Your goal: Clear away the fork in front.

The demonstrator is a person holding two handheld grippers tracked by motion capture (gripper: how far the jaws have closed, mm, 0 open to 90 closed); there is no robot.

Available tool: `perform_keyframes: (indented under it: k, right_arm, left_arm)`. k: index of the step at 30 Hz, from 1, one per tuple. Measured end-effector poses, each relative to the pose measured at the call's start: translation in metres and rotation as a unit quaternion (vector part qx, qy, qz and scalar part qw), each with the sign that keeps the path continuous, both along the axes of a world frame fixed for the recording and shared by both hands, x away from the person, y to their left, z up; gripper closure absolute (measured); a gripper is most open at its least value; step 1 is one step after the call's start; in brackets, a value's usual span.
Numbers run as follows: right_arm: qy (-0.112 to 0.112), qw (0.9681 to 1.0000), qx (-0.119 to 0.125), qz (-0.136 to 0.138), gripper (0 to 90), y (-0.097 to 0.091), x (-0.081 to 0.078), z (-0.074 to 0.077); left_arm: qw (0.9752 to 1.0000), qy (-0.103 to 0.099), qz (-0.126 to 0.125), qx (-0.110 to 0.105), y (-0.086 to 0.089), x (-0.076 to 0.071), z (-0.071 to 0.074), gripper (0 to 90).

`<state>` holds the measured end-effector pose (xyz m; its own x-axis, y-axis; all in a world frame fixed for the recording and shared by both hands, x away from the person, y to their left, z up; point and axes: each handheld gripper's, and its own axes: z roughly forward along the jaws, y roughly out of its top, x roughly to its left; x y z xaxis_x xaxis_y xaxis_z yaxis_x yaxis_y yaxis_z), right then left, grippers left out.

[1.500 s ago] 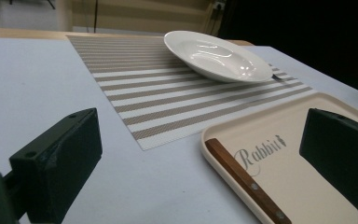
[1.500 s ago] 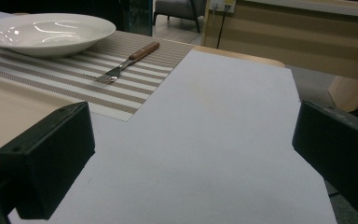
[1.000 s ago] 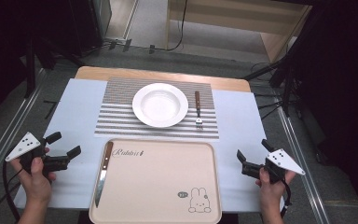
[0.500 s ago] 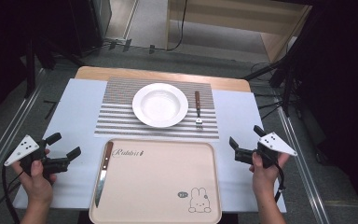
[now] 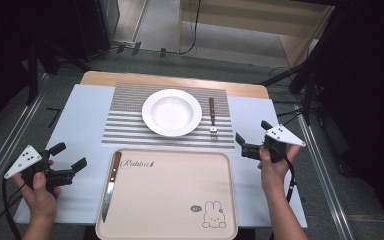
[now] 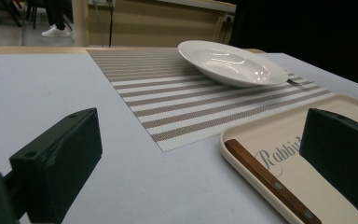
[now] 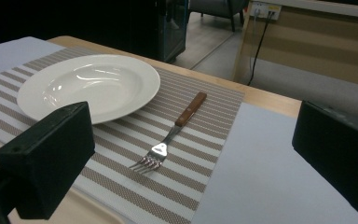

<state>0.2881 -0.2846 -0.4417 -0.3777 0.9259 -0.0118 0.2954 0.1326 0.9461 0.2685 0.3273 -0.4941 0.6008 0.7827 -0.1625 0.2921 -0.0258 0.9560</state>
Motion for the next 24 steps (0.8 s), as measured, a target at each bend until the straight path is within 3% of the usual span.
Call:
perform_keyframes:
  k: [15, 24]
  right_arm:
    - [0.017, 0.9998, 0.004, 0.003, 0.0, 0.01, 0.033, 0.013]
    - [0.044, 0.9989, 0.013, 0.004, 0.0, 0.015, 0.057, 0.014]
  left_arm:
    - [1.0, -0.002, -0.001, 0.002, 0.0, 0.0, 0.0, 0.0]
    - [1.0, -0.003, -0.001, 0.002, -0.001, 0.0, 0.0, 0.0]
